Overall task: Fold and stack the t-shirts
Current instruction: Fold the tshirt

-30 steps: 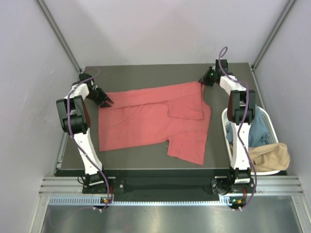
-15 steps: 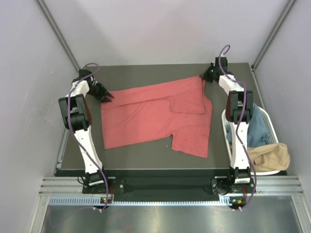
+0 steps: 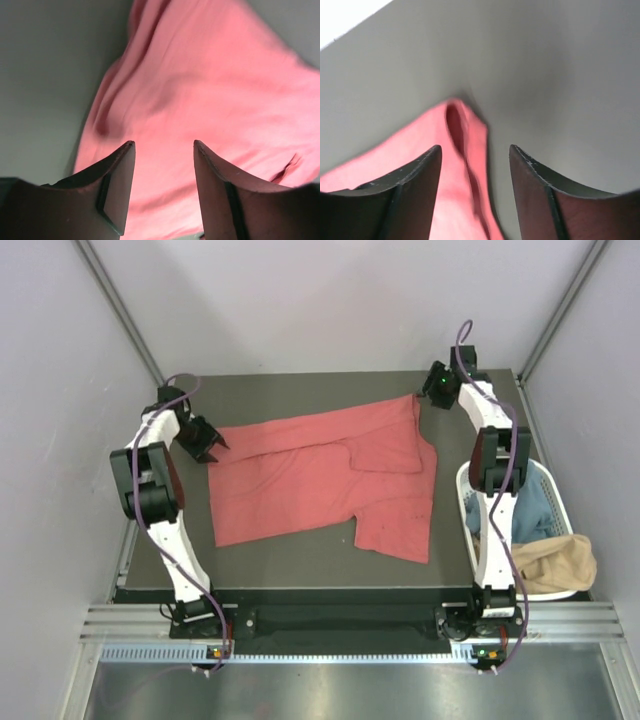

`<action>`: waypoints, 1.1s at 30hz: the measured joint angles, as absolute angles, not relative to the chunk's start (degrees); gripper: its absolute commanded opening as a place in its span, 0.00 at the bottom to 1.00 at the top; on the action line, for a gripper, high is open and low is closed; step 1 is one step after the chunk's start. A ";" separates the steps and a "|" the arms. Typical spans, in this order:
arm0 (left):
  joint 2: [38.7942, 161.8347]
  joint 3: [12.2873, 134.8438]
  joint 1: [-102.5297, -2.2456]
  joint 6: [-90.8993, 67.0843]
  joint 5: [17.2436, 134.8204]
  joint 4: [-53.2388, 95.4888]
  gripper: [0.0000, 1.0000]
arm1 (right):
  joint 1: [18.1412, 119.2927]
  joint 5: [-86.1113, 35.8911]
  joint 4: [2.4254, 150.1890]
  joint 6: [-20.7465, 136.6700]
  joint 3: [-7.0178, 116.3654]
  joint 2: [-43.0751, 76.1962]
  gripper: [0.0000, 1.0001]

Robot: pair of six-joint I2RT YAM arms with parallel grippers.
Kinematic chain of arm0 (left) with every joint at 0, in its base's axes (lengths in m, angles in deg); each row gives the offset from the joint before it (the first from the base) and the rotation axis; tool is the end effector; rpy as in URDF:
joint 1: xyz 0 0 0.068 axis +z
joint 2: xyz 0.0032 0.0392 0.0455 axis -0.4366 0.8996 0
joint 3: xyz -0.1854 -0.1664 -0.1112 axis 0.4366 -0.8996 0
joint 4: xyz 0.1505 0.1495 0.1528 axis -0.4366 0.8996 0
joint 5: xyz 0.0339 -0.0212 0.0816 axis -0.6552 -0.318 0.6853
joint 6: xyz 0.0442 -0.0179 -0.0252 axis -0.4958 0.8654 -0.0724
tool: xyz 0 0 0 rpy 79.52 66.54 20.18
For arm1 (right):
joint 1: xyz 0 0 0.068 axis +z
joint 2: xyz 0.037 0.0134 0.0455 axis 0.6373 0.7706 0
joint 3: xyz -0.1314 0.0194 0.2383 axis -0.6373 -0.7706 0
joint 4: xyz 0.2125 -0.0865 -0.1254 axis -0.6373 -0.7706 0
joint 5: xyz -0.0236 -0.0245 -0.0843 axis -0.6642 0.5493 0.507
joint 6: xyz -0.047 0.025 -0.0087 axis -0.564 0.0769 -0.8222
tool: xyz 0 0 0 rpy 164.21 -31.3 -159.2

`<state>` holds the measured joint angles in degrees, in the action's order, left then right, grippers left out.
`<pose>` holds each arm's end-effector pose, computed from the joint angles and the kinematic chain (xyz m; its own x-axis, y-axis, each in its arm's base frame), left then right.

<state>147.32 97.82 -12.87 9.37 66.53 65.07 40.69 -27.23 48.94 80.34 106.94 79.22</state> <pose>0.4395 0.0905 0.1831 -0.7024 -0.6927 -0.1637 -0.5755 0.6880 -0.4420 0.5634 0.0168 0.1850 -0.6731 0.4678 -0.5728 0.2143 0.8646 0.4544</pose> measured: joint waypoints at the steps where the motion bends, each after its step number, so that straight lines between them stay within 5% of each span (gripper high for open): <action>1: 144.98 95.59 -12.92 9.40 67.39 65.36 0.55 | 40.69 -26.27 46.51 78.81 106.94 77.67 0.59; 7: 125.35 81.40 -15.19 9.77 70.67 66.80 0.55 | 41.17 -22.53 36.11 72.95 99.85 61.85 0.62; 14: 108.28 67.77 -22.66 9.81 69.35 66.56 0.53 | 47.56 -20.80 29.29 69.71 75.64 34.31 0.62; 21: 103.17 58.43 -24.06 9.55 70.40 71.17 0.52 | 64.17 -23.27 27.78 70.92 45.01 18.90 0.57; 26: 98.75 55.37 -24.04 12.46 71.78 72.70 0.51 | 64.17 -24.61 27.45 73.95 27.14 8.23 0.48; 33: 97.44 51.22 -24.00 18.99 70.69 73.58 0.48 | 64.17 -21.65 30.36 78.74 17.50 -1.10 0.43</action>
<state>97.44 51.22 -24.00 18.99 70.69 73.58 64.17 -21.65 30.36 78.74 17.50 -1.10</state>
